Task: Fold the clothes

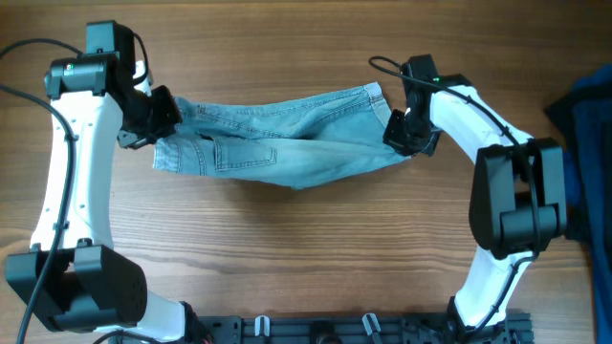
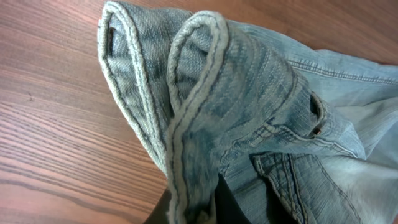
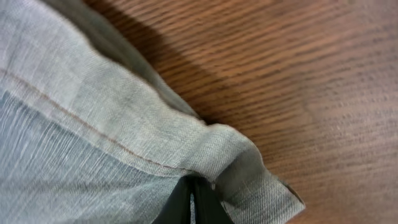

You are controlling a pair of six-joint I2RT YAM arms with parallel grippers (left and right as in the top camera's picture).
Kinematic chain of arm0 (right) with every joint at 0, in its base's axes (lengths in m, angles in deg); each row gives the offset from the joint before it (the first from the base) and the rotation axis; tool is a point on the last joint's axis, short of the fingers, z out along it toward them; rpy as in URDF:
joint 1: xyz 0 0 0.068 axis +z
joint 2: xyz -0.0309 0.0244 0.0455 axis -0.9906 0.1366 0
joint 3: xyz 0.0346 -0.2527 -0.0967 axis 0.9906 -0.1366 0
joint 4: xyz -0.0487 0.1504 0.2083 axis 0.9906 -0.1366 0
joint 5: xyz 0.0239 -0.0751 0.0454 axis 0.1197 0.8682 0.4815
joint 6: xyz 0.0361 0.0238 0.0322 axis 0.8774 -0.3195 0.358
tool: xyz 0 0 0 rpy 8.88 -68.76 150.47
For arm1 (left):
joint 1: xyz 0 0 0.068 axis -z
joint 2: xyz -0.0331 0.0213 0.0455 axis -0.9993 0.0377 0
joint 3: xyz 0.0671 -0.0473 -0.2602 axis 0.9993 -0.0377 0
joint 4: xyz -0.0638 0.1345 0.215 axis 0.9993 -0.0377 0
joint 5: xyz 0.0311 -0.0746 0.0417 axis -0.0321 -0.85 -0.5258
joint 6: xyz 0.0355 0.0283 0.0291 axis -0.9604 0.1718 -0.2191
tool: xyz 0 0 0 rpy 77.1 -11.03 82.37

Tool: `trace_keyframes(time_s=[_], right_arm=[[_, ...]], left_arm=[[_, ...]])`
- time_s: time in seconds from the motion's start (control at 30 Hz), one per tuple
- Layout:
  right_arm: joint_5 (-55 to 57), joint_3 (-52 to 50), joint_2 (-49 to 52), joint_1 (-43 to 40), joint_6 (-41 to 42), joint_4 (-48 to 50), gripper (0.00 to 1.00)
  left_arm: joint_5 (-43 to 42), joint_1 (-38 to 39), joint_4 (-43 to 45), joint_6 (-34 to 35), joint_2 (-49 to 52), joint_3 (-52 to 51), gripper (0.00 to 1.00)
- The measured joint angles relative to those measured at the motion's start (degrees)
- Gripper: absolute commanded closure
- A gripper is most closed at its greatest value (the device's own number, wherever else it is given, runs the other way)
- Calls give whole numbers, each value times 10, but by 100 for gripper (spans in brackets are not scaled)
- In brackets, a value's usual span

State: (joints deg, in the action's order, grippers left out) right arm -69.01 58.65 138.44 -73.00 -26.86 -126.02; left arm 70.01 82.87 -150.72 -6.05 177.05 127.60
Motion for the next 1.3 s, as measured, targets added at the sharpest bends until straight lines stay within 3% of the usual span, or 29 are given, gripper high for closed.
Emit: trace_keyframes(time_s=[0.17,0.27,0.4,0.57,0.77,0.93,1.23,1.3], right_arm=[[-92,-31,-57,-11,-146,39,84],[-199,-32,-136,-12,-200,77,94],[-283,-32,-146,16,-217,106,95],[-323,-32,-124,107,-209,150,96],[-302,-32,-46,187,-119,180,96],[-320,-33,28,211,-77,247,96],[-343,-35,42,239,-31,432,96],[-344,-35,43,235,-23,436,96]], left_arm=[[12,-1,47,-44,0,-1,96],[24,-5,60,-79,0,-1,96],[29,-7,71,-90,0,-30,96],[42,-19,87,-70,3,-103,96],[41,-40,92,-50,5,-141,94],[34,-41,92,-47,5,-141,92],[33,-41,93,-46,5,-141,93],[34,-41,92,-46,5,-141,94]])
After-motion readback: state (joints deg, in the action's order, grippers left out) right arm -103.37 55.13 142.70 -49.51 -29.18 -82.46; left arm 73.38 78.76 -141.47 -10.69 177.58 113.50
